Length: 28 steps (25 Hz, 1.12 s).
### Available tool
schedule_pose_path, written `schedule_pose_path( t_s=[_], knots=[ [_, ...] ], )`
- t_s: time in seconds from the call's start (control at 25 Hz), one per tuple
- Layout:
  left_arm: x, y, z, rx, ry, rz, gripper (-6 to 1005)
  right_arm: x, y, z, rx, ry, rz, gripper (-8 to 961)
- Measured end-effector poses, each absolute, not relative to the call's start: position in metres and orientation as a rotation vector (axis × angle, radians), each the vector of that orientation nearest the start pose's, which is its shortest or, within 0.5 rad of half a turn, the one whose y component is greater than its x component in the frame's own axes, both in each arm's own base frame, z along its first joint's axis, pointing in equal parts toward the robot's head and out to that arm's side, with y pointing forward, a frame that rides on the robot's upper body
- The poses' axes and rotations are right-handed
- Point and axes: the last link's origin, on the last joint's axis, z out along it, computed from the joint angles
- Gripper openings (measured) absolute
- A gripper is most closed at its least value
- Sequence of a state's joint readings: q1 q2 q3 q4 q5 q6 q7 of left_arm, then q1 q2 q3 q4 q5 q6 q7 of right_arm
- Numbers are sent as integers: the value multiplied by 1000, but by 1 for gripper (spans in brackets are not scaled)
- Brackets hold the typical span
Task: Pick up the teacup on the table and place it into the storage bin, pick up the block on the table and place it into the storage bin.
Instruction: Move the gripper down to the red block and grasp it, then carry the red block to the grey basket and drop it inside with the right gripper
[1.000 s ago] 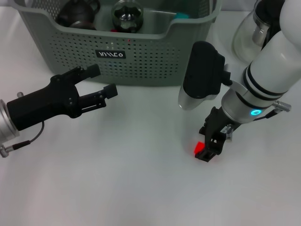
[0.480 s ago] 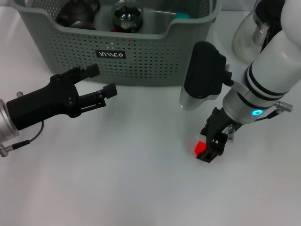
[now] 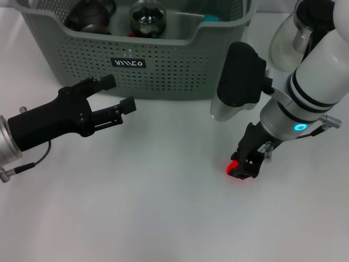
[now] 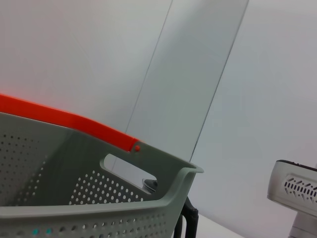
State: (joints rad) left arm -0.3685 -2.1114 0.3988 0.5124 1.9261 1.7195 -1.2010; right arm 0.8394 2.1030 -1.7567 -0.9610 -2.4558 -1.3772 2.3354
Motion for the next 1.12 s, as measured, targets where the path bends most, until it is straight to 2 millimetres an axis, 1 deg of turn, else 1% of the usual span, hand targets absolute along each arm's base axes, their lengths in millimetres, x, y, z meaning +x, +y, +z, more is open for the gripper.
schedule_pose_path(
  t_s=[0.2, 0.44, 0.72, 0.96, 1.12],
  knots=[
    [-301, 269, 6, -2411, -746, -1084, 886, 155, 342, -102, -2946, 350, -832, 312],
    [-301, 269, 6, -2415, -743, -1085, 886, 156, 342, -100, -2949, 367, -831, 310],
    [-300, 270, 6, -2415, -741, -1086, 885, 153, 346, -93, -2952, 398, -789, 308],
    [-300, 270, 6, -2415, -740, -1085, 884, 147, 350, -78, -2968, 422, -713, 306],
    [-300, 271, 7, -2413, -738, -1085, 884, 144, 353, -62, -2989, 441, -610, 304]
  ],
)
